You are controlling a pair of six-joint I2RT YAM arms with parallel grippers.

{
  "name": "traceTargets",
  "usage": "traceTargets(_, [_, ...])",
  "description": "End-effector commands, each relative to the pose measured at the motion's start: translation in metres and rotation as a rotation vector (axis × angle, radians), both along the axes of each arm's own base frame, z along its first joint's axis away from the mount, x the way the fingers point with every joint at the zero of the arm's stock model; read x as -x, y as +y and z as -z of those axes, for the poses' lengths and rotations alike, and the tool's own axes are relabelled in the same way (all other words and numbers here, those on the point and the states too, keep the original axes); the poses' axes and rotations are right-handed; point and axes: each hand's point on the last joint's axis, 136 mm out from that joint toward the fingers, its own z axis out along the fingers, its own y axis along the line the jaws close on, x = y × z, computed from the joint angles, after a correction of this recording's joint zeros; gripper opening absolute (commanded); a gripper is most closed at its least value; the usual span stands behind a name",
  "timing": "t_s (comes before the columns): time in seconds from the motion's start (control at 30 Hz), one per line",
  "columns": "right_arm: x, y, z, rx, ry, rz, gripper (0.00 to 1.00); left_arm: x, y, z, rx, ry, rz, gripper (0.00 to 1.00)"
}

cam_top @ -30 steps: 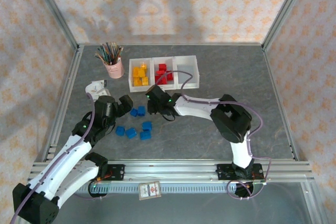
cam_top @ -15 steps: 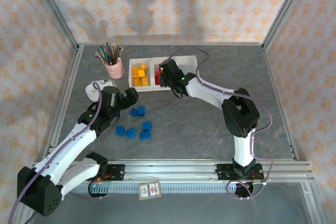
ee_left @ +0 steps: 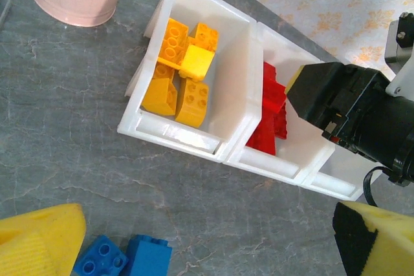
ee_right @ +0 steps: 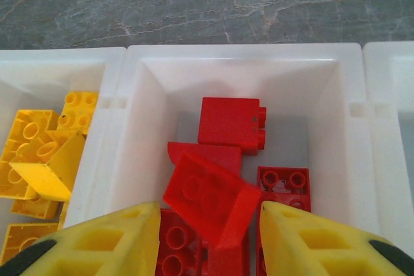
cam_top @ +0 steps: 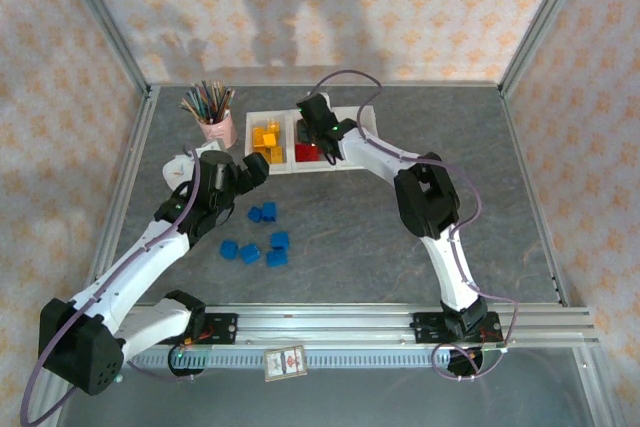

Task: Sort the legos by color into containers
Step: Place the lego in the container.

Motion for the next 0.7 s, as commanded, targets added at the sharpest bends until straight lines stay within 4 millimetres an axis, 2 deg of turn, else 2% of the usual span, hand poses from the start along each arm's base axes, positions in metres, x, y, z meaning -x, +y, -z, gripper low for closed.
traceTargets(0.0, [0.005, -0.002, -0.045, -0.022, -0.058, -0.026, 0.45, -0.007, 0.001, -0.023, 0.004, -0.062, 0.006, 0.99])
traceTargets(0.13, [0.026, -0.001, -0.051, -0.057, -0.048, -0.056, 0.48, -0.003, 0.002, -0.026, 0.006, -0.071, 0.005, 0.99])
traceTargets(0.27, [0.055, 0.001, -0.053, -0.056, -0.044, -0.088, 0.5, 0.005, 0.007, -0.025, -0.002, -0.066, -0.006, 0.99])
traceTargets(0.4, [0.087, 0.004, -0.047, -0.032, -0.027, -0.13, 0.52, 0.017, 0.014, -0.018, -0.007, -0.052, -0.02, 0.99])
traceTargets(0.67, [0.154, 0.021, -0.028, 0.017, 0.006, -0.264, 0.59, 0.042, 0.026, -0.002, 0.003, -0.026, -0.054, 0.99])
